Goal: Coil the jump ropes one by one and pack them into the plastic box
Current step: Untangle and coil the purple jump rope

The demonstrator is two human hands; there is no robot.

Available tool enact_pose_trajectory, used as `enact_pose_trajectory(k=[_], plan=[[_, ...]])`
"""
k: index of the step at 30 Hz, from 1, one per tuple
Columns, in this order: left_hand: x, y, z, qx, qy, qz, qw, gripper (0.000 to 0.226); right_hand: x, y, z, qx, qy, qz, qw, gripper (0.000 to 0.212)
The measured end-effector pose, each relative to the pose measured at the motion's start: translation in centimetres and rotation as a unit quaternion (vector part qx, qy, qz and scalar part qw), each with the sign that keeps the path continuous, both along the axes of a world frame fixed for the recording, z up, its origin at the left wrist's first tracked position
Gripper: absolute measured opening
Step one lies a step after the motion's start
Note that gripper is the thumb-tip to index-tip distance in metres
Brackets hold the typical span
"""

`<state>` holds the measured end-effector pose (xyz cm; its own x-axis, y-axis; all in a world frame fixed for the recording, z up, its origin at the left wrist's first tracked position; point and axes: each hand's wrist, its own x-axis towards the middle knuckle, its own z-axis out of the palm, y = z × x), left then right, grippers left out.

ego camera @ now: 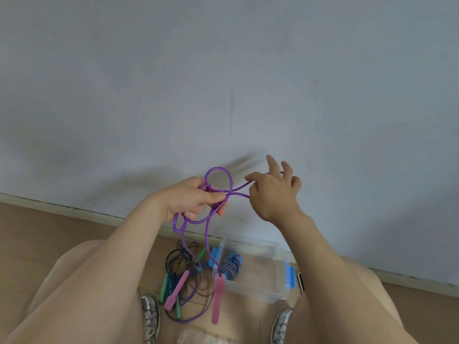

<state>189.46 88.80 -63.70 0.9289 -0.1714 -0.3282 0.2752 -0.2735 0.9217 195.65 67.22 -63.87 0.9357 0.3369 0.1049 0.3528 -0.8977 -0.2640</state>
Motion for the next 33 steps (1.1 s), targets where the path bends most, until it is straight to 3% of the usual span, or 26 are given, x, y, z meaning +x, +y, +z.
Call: enact_pose_trajectory(k=[4, 6, 8, 9, 11, 13, 15, 18, 19, 20, 21, 23, 28, 30, 33], plan=[[0.1, -0.2, -0.1, -0.019, -0.020, 0.057, 0.998, 0.028, -1.2, 0.9, 0.4, 0.171, 0.042, 0.145, 0.974, 0.040], [0.0, -0.3, 0.2, -0.012, -0.024, 0.054, 0.998, 0.025, -1.5, 0.8, 0.3, 0.141, 0.046, 0.191, 0.970, 0.030], [-0.3, -0.3, 0.3, 0.011, -0.020, 0.036, 0.999, 0.018, -1.2, 0.7, 0.3, 0.053, 0.015, 0.183, 0.982, 0.024], [-0.3, -0.1, 0.0, 0.035, -0.021, 0.029, 0.999, 0.016, -0.9, 0.7, 0.3, 0.052, 0.000, 0.154, 0.987, 0.022], [-0.2, 0.4, -0.7, 0.130, -0.036, 0.022, 0.991, 0.015, -0.8, 0.7, 0.8, 0.211, -0.033, 0.073, 0.974, 0.020], [0.0, 1.0, -1.4, 0.221, -0.049, 0.007, 0.974, 0.015, -0.6, 0.4, 1.8, 0.462, -0.048, -0.016, 0.885, 0.022], [0.2, 1.4, -1.9, 0.253, -0.054, 0.014, 0.966, 0.017, -0.6, 0.2, 2.9, 0.652, -0.020, -0.077, 0.754, 0.025], [0.4, 1.5, -2.4, 0.244, -0.067, 0.033, 0.967, 0.022, -1.3, 0.4, 3.7, 0.806, 0.099, -0.114, 0.572, 0.024], [0.6, 1.6, -2.7, 0.252, -0.064, 0.035, 0.965, 0.022, -1.5, 0.6, 3.7, 0.828, 0.137, -0.113, 0.532, 0.023], [0.7, 1.7, -3.0, 0.273, -0.057, 0.034, 0.960, 0.021, -1.6, 0.7, 3.8, 0.835, 0.160, -0.113, 0.515, 0.021], [0.8, 1.7, -3.4, 0.302, -0.049, 0.029, 0.952, 0.020, -1.7, 0.8, 3.9, 0.827, 0.164, -0.114, 0.525, 0.021], [1.0, 1.7, -4.0, 0.341, -0.041, 0.019, 0.939, 0.019, -1.7, 0.9, 4.0, 0.794, 0.130, -0.119, 0.581, 0.019], [0.6, 1.5, -4.0, 0.386, -0.038, -0.003, 0.922, 0.038, -1.6, 1.2, 3.9, 0.713, -0.053, -0.086, 0.693, 0.019], [0.6, 1.5, -4.4, 0.431, -0.020, -0.021, 0.902, 0.043, -1.9, 1.3, 3.8, 0.696, -0.106, -0.080, 0.706, 0.018], [0.9, 1.6, -5.0, 0.466, -0.020, -0.005, 0.885, 0.033, -2.2, 1.3, 3.9, 0.704, -0.145, -0.097, 0.689, 0.018]])
